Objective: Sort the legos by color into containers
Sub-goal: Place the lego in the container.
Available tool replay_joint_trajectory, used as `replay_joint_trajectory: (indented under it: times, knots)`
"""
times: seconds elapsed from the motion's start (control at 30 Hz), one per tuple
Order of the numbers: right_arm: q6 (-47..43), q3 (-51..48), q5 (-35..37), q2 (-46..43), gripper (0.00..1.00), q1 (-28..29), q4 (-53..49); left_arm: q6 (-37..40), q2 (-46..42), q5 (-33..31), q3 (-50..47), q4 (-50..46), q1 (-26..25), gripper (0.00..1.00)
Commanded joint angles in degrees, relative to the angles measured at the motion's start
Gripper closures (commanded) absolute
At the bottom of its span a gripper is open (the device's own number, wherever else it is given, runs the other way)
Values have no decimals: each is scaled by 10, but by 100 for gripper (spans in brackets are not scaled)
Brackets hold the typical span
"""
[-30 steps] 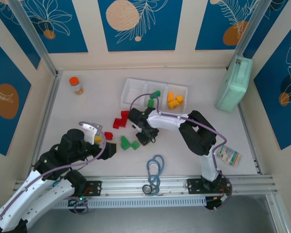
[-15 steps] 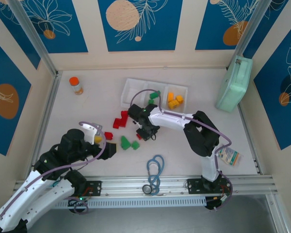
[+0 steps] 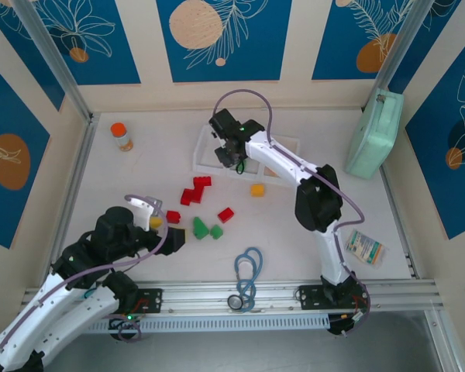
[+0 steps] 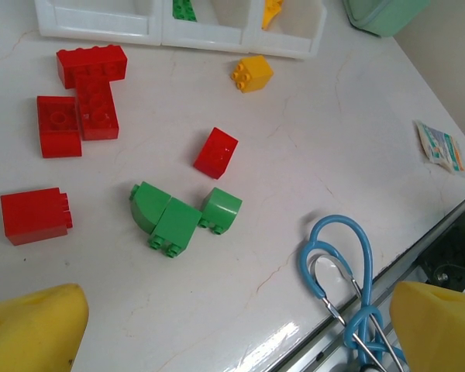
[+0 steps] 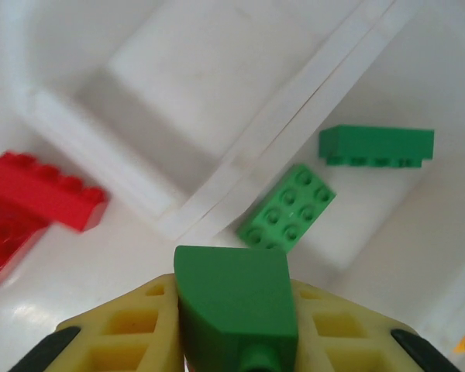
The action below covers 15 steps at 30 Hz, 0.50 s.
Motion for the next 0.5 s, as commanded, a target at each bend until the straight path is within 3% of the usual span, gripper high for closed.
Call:
replay_joint_trajectory:
  times: [0.0, 0.23, 0.47]
  knots:
    - [-33, 45, 15, 43, 71, -15, -29, 3, -6, -11, -1, 4, -7, 1]
    - [-59, 82, 41, 98, 71, -44, -28, 3, -5, -11, 0, 4, -7, 1]
    - [-87, 98, 88, 130, 65, -53, -34, 3, -4, -13, -2, 3, -8, 1]
